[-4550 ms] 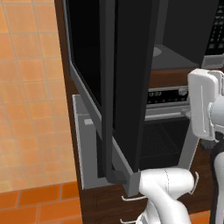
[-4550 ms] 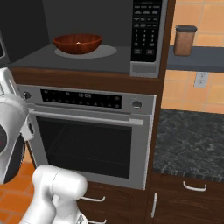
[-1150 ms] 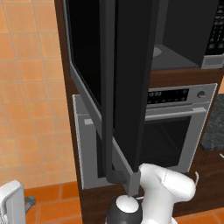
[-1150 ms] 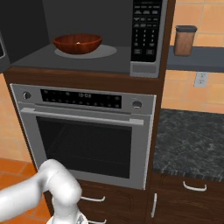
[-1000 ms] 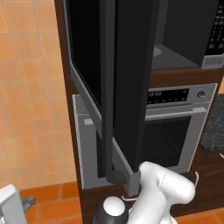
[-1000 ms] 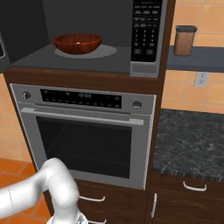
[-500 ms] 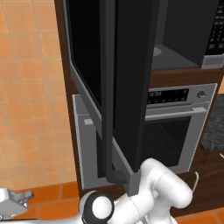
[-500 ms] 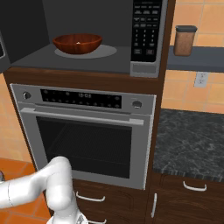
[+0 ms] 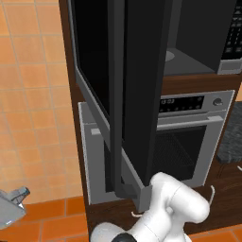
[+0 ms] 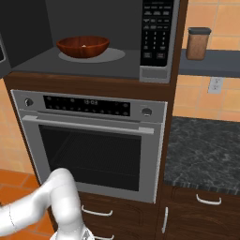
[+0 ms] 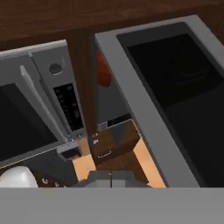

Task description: Open the microwave, place the bowl with waffle inside the microwave, then close the microwave door and turn it on.

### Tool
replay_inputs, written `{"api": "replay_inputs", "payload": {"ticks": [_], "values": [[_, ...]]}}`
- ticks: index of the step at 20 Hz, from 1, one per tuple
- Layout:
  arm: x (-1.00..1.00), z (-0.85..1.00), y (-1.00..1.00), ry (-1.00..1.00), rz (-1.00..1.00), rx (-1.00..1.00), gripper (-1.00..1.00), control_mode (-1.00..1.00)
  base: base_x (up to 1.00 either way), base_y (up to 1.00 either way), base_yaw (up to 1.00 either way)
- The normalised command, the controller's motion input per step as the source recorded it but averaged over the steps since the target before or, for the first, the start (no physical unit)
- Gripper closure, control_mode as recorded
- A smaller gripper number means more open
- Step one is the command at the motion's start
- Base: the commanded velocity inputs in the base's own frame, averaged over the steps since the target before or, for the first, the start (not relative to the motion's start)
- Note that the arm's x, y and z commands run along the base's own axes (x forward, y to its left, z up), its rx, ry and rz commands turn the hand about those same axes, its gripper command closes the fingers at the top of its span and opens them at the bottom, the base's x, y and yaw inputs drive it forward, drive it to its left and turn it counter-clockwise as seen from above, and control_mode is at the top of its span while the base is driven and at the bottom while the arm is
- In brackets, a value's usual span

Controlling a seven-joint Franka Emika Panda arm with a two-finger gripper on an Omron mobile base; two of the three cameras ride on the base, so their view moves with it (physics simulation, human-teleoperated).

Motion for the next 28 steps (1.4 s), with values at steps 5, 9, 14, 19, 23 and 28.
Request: {"api": "replay_inputs", "payload": {"ticks": [5,9,14,19,23,28], "values": [[0.05,0.34,-0.98,-0.24,0.01,-0.02,1.0,-1.0,0.0,0.0,0.0],[0.11,0.44,-1.0,-0.35,0.0,0.03,1.0,-1.0,0.0,0.0,0.0],[0.09,0.58,-1.0,-0.44,0.0,0.02,1.0,-1.0,0.0,0.0,0.0],[0.0,0.37,-1.0,-0.49,0.0,0.1,1.0,-1.0,0.0,0.0,0.0],[0.0,0.69,-1.0,-0.54,0.0,0.07,1.0,-1.0,0.0,0.0,0.0],[0.07,0.61,-1.0,0.0,0.06,0.05,1.0,-1.0,0.0,0.0,0.0]]}}
